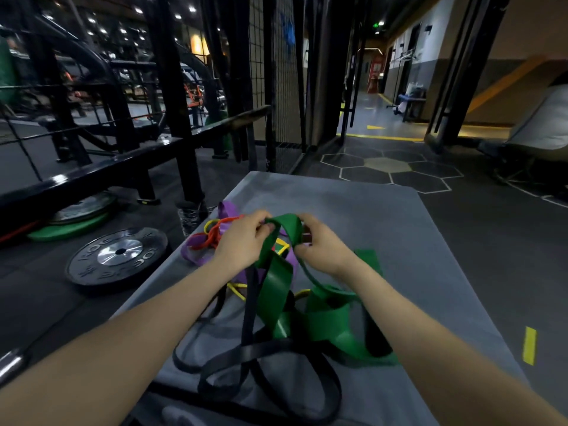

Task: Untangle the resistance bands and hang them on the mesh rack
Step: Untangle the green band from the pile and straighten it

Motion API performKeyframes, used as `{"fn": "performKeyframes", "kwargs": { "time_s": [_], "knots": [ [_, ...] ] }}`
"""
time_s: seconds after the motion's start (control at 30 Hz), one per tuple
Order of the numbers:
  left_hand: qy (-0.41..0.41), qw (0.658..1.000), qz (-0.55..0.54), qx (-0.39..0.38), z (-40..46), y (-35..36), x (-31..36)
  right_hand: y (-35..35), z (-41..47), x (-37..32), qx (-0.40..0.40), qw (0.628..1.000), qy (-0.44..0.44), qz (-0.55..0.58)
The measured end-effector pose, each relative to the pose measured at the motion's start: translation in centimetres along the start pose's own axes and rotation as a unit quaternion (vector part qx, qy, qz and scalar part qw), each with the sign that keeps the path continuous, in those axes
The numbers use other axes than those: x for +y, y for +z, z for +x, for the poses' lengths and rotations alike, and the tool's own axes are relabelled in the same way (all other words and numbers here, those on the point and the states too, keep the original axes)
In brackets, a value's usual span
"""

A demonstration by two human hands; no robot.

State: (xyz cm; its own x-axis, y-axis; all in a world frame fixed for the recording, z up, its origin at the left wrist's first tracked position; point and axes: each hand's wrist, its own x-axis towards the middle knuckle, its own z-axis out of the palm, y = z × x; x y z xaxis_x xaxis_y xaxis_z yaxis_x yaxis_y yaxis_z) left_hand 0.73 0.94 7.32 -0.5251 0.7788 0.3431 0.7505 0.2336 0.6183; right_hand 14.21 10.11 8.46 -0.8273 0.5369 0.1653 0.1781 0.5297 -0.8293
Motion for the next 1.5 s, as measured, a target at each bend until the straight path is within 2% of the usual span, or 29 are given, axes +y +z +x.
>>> {"fn": "performKeyframes", "kwargs": {
  "time_s": [0.17,0.27,0.33,0.37,0.43,0.47,0.6,0.7,0.77,0.9,1.07,1.17,1.23,1.3,1.33,1.43,1.5],
  "knots": [
    [-0.014,0.994,-0.102,-0.025,-1.1,-0.2,-1.0,0.8,0.3,-0.6,-0.003,0.987,0.021,0.160],
    [0.014,0.992,-0.112,-0.049,-1.6,0.1,-0.7,1.1,1.1,-0.6,0.113,0.990,-0.005,0.082],
    [0.017,0.996,-0.038,-0.084,-2.0,0.1,-1.9,0.7,1.4,-0.2,0.189,0.980,-0.006,0.069],
    [0.023,0.993,0.035,-0.110,-2.2,0.1,-2.9,0.3,1.5,0.1,0.220,0.973,-0.007,0.074],
    [0.040,0.969,0.187,-0.154,-2.9,0.3,-4.7,-0.9,1.8,0.3,0.279,0.957,-0.009,0.081],
    [0.041,0.961,0.225,-0.157,-3.2,0.4,-5.3,-1.7,2.0,0.3,0.305,0.949,-0.014,0.083],
    [0.019,0.985,0.160,-0.057,-2.3,-0.5,-5.4,-4.4,2.4,1.2,0.369,0.925,-0.016,0.085],
    [0.017,0.984,0.175,0.031,-0.5,-1.6,-5.4,-5.9,2.4,2.8,0.416,0.904,0.013,0.098],
    [-0.009,0.984,0.174,0.036,0.2,-2.0,-5.7,-6.6,2.1,3.8,0.432,0.896,0.021,0.098],
    [-0.013,0.986,0.119,-0.120,-0.3,-0.3,-5.6,-6.9,1.2,5.1,0.411,0.909,0.019,0.064],
    [0.003,0.994,0.059,-0.091,0.5,2.8,-3.4,-6.3,-0.9,4.5,0.327,0.943,-0.016,0.063],
    [0.037,0.985,0.070,-0.153,1.5,4.6,-1.7,-7.0,-2.4,3.9,0.258,0.962,-0.036,0.081],
    [0.053,0.979,0.092,-0.175,1.4,5.3,-1.3,-7.8,-3.3,4.7,0.255,0.964,-0.026,0.065],
    [0.061,0.980,0.091,-0.168,0.5,5.1,-1.5,-8.6,-4.3,6.2,0.257,0.966,0.019,-0.009],
    [0.056,0.982,0.075,-0.164,0.1,4.7,-1.8,-8.8,-4.7,7.1,0.228,0.970,0.055,-0.062],
    [0.063,0.978,0.065,-0.188,-1.3,3.6,-2.7,-7.8,-5.4,9.4,0.062,0.965,0.144,-0.209],
    [0.078,0.974,0.054,-0.205,-2.0,3.3,-3.4,-6.6,-5.2,9.5,0.002,0.947,0.128,-0.296]
  ]
}}
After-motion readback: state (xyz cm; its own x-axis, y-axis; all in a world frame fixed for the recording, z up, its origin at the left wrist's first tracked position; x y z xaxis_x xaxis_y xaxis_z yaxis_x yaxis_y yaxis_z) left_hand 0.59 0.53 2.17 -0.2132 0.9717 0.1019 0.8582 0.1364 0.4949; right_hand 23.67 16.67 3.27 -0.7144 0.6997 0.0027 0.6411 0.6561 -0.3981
